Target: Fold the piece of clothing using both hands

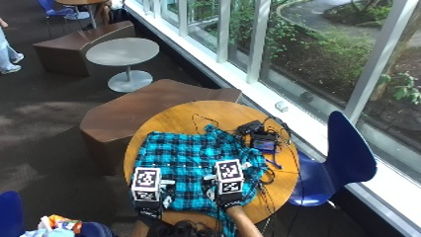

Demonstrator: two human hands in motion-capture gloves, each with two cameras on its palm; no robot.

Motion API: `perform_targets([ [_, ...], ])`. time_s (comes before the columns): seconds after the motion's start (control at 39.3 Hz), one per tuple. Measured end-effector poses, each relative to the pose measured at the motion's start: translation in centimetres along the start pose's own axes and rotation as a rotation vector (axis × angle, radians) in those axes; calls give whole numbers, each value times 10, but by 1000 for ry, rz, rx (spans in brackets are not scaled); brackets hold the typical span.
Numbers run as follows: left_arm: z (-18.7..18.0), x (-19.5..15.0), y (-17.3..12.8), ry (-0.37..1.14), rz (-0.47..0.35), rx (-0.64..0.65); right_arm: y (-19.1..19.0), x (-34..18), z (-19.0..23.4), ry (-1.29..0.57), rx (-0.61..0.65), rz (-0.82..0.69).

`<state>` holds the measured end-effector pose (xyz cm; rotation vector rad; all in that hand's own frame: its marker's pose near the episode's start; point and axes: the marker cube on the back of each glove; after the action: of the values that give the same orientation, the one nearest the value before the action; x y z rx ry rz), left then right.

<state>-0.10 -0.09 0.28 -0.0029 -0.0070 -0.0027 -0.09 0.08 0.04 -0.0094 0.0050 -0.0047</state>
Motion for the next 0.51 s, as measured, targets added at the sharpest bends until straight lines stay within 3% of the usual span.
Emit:
perform_targets([
  [0.51,8,-7,6,5,40,-48,15,-8,16,-35,-71,-93],
])
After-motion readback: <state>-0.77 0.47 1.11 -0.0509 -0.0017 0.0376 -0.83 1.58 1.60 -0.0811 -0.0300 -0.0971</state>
